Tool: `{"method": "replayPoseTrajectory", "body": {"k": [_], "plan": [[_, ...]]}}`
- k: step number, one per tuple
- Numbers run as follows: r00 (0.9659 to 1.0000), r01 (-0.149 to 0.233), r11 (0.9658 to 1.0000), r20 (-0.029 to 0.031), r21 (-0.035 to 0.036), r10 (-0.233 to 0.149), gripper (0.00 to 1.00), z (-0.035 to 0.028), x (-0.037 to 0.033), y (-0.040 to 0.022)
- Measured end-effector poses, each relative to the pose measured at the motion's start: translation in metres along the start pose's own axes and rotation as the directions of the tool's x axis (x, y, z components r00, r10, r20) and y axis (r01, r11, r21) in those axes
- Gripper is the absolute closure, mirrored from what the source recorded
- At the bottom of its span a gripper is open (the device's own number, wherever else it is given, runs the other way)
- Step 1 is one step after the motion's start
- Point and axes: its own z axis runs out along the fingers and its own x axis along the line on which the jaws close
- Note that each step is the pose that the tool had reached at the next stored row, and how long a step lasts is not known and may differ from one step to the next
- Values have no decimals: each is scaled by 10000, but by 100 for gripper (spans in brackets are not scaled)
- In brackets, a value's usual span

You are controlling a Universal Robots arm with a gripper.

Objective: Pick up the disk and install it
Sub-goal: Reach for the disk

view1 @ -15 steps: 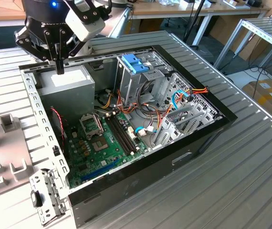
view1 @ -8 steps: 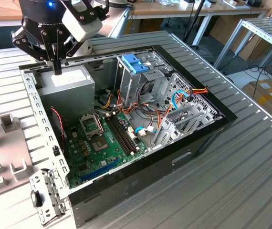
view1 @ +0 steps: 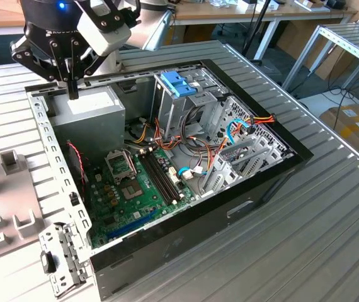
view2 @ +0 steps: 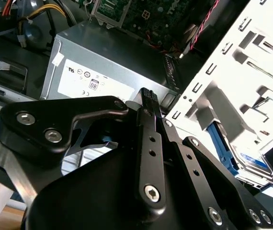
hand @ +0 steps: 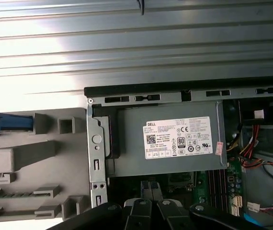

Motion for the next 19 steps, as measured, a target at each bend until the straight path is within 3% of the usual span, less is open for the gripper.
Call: {"method": "replayPoseTrajectory", "body": {"k": [19], "plan": [[10000, 0, 10000, 1, -1, 0, 89, -4, 163, -12]]}}
